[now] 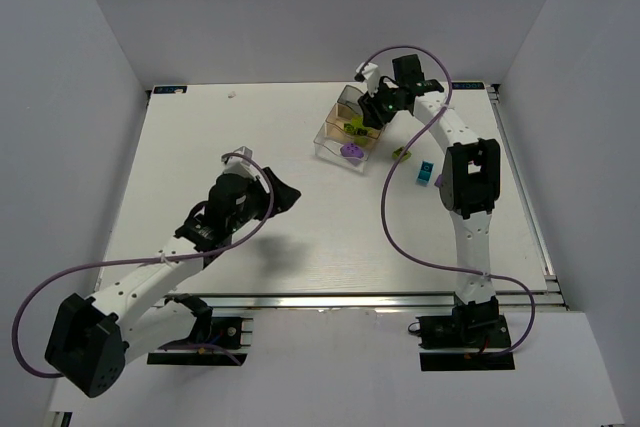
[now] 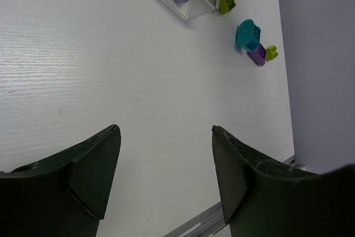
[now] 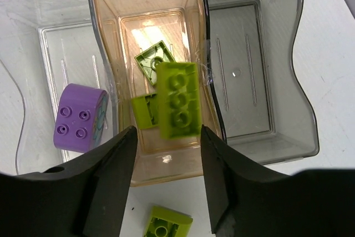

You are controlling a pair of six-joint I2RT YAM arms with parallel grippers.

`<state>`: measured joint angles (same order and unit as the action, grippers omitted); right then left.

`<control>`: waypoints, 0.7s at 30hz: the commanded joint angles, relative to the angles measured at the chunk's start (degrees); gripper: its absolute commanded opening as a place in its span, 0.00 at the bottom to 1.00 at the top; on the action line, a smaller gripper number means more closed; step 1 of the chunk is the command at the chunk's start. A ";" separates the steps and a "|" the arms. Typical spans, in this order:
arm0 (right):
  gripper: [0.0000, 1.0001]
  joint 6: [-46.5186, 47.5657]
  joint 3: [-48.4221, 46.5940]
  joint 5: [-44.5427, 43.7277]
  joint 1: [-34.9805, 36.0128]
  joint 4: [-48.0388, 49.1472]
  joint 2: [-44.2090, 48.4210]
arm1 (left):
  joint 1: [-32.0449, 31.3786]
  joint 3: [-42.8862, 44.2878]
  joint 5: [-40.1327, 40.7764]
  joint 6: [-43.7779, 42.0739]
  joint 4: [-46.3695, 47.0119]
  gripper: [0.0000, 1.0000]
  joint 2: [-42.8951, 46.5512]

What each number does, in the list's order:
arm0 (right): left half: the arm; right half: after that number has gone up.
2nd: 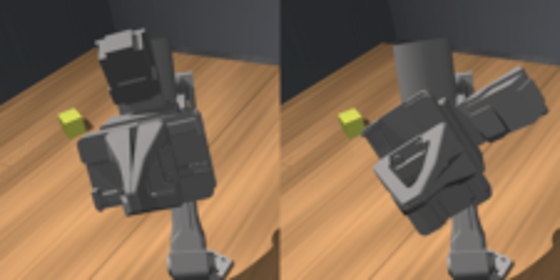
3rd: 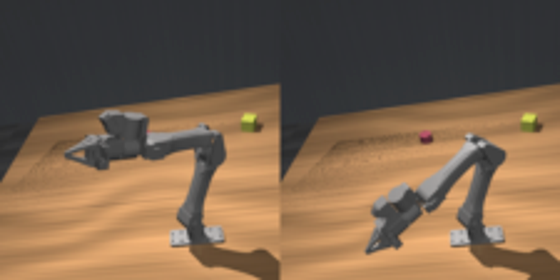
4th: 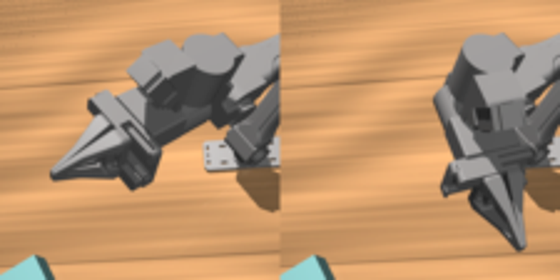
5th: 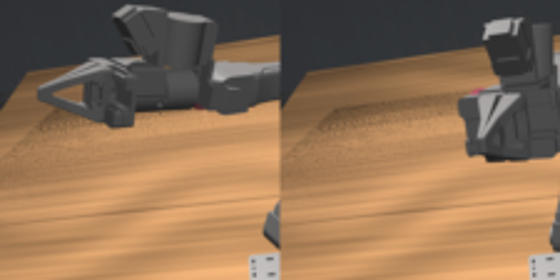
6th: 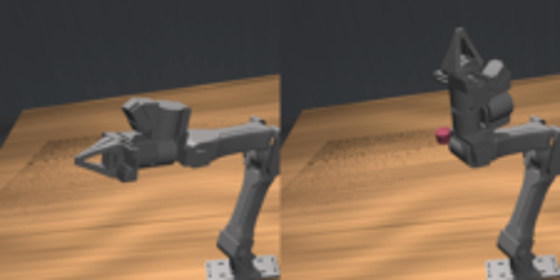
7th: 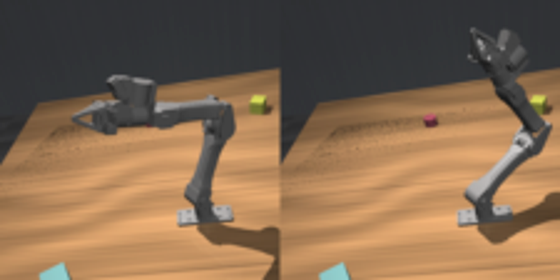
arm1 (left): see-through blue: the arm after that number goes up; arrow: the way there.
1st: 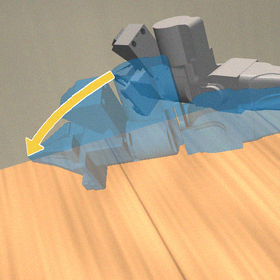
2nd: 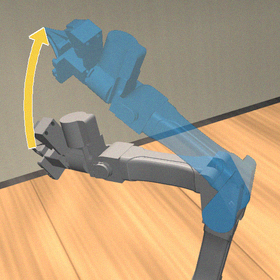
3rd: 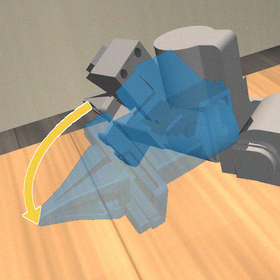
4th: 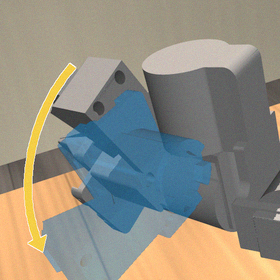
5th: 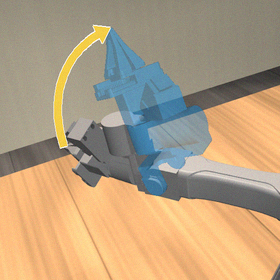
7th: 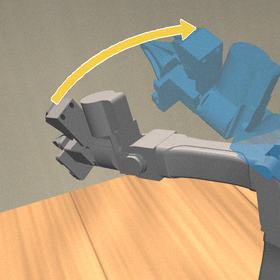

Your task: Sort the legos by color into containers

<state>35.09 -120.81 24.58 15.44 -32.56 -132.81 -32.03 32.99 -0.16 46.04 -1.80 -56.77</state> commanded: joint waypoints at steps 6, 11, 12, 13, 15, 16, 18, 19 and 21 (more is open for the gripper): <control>0.57 -1.43 0.49 0.82 -0.24 1.45 4.84 | -0.84 5.06 -5.02 -2.97 5.31 0.75 -5.18; 0.07 -7.65 6.45 0.12 -2.69 4.42 15.27 | -1.72 9.89 -8.35 -7.88 7.07 0.54 -11.59; 0.00 -10.45 8.47 -0.05 -3.48 5.65 17.22 | -1.81 12.33 -9.14 -8.68 7.51 0.40 -14.74; 0.00 -11.79 12.41 0.12 -5.32 7.40 21.15 | -2.15 13.84 -9.85 -10.25 7.43 0.33 -16.42; 0.00 -14.25 16.12 2.40 -8.40 7.60 24.43 | -2.68 18.93 -11.69 -11.93 6.55 0.22 -21.96; 0.00 -14.78 19.18 3.19 -9.54 6.46 26.97 | -3.47 20.95 -12.14 -13.68 6.11 0.19 -23.89; 0.00 -15.05 21.14 7.30 -13.13 3.83 28.74 | -4.35 27.52 -13.28 -15.53 4.10 0.18 -29.93; 0.14 -15.05 22.63 8.81 -14.46 1.12 30.49 | -5.31 29.91 -13.46 -17.89 3.31 0.19 -31.98; 0.39 -15.23 24.74 13.27 -18.92 -0.83 32.43 | -6.37 37.18 -13.81 -20.10 0.15 0.28 -36.11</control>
<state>21.91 -99.37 30.55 0.62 -29.23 -101.93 -36.64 62.08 -11.20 31.79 1.69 -90.08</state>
